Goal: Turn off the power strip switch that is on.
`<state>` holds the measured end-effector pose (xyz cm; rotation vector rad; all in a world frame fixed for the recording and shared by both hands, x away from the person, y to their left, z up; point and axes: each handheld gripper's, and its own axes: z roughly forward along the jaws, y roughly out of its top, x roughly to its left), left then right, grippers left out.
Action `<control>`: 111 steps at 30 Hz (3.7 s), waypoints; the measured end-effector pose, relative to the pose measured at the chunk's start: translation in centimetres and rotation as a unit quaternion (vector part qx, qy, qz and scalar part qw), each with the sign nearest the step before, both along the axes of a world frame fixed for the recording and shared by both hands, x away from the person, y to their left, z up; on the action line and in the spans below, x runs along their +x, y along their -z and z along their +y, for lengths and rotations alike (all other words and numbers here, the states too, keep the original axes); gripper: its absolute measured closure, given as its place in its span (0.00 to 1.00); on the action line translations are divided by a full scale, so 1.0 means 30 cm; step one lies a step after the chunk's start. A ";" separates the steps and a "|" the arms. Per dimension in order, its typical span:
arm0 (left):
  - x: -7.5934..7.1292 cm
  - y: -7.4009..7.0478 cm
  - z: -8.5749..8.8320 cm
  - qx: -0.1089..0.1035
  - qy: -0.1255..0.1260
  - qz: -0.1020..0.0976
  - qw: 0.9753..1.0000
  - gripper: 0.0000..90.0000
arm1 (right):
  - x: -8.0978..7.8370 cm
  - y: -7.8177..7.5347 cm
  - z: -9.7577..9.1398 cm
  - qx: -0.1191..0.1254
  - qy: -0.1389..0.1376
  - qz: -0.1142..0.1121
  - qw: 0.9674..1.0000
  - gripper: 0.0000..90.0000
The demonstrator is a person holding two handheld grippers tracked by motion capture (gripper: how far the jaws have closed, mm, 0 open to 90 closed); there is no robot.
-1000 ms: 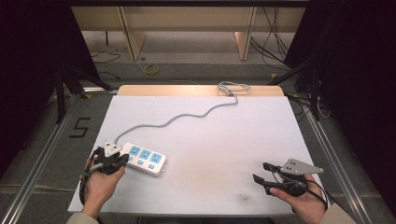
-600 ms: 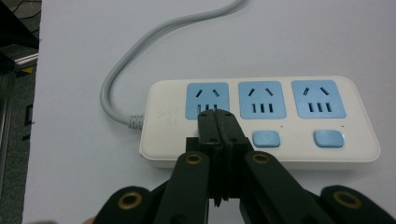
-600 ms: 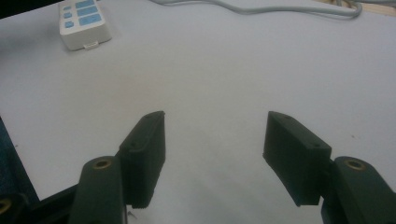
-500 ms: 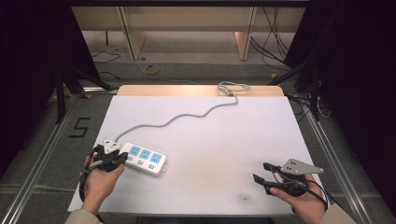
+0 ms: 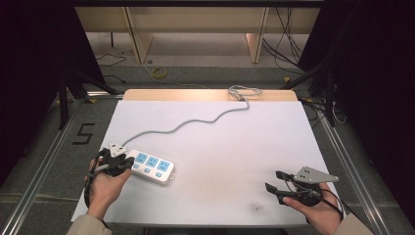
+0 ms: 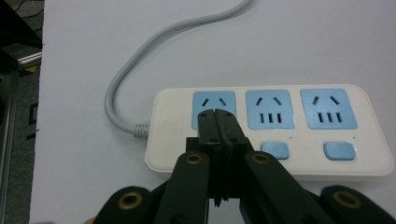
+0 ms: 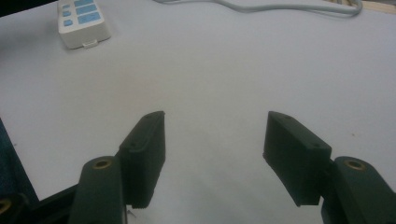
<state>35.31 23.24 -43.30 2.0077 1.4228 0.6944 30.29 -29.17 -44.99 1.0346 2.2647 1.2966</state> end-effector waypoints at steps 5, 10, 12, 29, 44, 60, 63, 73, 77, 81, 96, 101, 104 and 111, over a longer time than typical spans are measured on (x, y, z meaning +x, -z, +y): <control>0.010 -0.003 0.004 0.001 -0.001 0.003 1.000 1.00 | -0.001 -0.001 -0.001 0.000 0.001 -0.001 1.000 0.44; 0.020 -0.005 0.009 0.002 -0.003 0.010 1.000 1.00 | -0.001 -0.001 -0.001 0.000 0.001 -0.001 1.000 0.44; 0.026 -0.006 0.009 0.001 -0.005 0.010 1.000 1.00 | -0.001 -0.001 -0.002 0.000 0.002 -0.001 1.000 0.44; 0.062 0.003 -0.001 0.016 0.002 0.025 1.000 1.00 | -0.001 -0.003 -0.005 0.002 0.004 -0.002 1.000 0.44; 0.084 0.016 -0.020 0.040 0.010 0.043 0.998 1.00 | -0.002 -0.003 -0.005 0.002 0.005 -0.003 1.000 0.43; 0.098 0.031 -0.027 0.047 0.013 0.075 0.996 1.00 | -0.001 -0.002 -0.005 0.002 0.004 0.000 1.000 0.43; 0.100 0.031 -0.028 0.049 0.014 0.080 0.996 1.00 | -0.001 -0.002 -0.006 0.002 0.003 0.000 1.000 0.43; 0.105 0.032 -0.034 0.054 0.019 0.095 0.994 1.00 | -0.001 -0.001 -0.005 0.002 0.003 0.001 1.000 0.43; 0.108 0.035 -0.037 0.057 0.023 0.104 0.993 1.00 | -0.001 -0.001 -0.005 0.001 0.002 0.001 1.000 0.43; 0.112 0.038 -0.038 0.056 0.025 0.109 0.992 1.00 | 0.000 0.001 -0.004 0.000 0.001 0.004 1.000 0.43; 0.124 0.039 -0.046 0.064 0.031 0.124 0.990 1.00 | 0.001 0.003 -0.002 0.000 -0.002 0.008 1.000 0.43; 0.128 0.038 -0.048 0.063 0.029 0.129 0.989 1.00 | 0.000 0.005 -0.001 0.001 -0.001 0.010 1.000 0.43; 0.132 0.036 -0.050 0.069 0.030 0.134 0.988 1.00 | 0.000 0.005 -0.001 0.000 -0.001 0.012 1.000 0.43; 0.141 0.032 -0.056 0.075 0.032 0.144 0.986 1.00 | 0.000 0.007 -0.001 0.000 -0.003 0.015 1.000 0.43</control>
